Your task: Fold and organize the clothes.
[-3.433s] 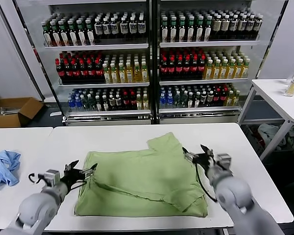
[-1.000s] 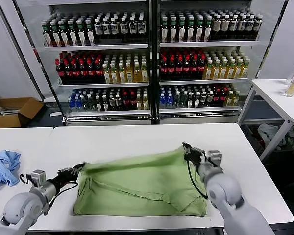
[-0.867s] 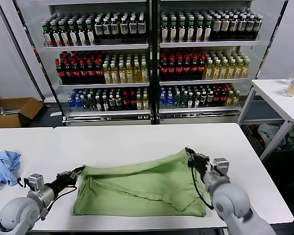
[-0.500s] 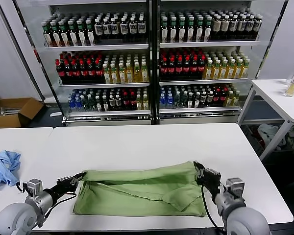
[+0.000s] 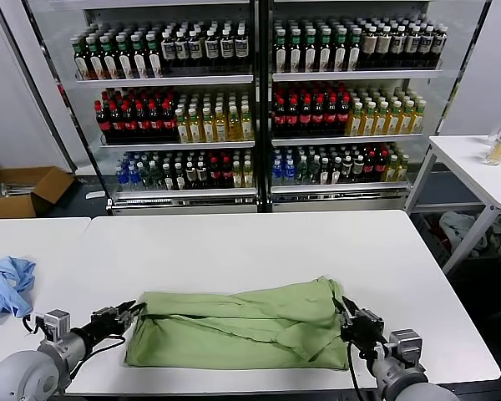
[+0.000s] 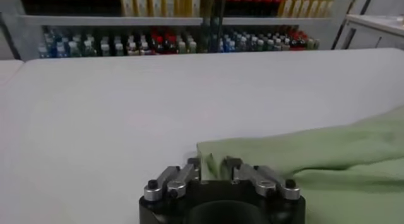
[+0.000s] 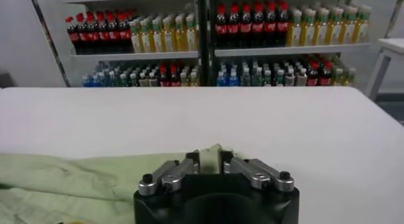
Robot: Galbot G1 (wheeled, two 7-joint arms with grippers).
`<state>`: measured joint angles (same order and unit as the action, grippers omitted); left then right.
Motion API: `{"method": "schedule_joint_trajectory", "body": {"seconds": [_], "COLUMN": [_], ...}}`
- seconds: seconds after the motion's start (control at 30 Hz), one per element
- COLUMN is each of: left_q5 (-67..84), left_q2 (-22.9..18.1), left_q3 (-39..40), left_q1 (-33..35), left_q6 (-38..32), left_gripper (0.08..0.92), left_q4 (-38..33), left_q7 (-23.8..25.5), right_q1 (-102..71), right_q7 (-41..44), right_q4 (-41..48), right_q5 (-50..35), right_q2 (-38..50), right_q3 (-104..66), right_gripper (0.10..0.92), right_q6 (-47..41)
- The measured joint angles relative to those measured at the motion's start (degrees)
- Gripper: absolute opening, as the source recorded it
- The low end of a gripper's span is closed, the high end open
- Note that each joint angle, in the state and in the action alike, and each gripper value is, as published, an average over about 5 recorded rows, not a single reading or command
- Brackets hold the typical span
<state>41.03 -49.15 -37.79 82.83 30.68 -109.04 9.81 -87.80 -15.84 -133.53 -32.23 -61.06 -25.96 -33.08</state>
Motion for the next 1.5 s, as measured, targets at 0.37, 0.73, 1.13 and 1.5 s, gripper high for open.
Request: {"method": "schedule_joint_trajectory", "body": {"seconds": [0.37,0.73,1.13,1.5], "left_q5": [1.2,2.7,-0.5,-12.9], "left_q2": [-6.1,-10.4,-12.3,-10.0], "left_q3": [5.7,10.9,13.5,6.8], "left_q1": [0.6,0.4,-0.2,2.7], "left_q6": [-2.4,-4.0,-4.8,-0.8], "left_gripper": [0.702,0.676,0.330,0.082], "left_q4": [-4.8,-5.0,-4.2,-6.3], "left_q7": [-17.9,-28.9,-32.5,-32.1], "right_q1": [-3.5,-4.9,-5.8,-5.6], "right_q7": [0.5,0.9,1.0,1.1], "right_q4": [-3.0,-3.5,-3.6,-3.8], "right_q5": [3.8,7.0,9.2,9.8], "right_q2": [-2.0,-3.5,-3.8,-3.6], "right_q3": [-0.2,0.4,0.7,-0.2], "right_gripper": [0.717,0.822,0.823,0.823], "right_q6": [0.0,0.0,0.0,0.0]}}
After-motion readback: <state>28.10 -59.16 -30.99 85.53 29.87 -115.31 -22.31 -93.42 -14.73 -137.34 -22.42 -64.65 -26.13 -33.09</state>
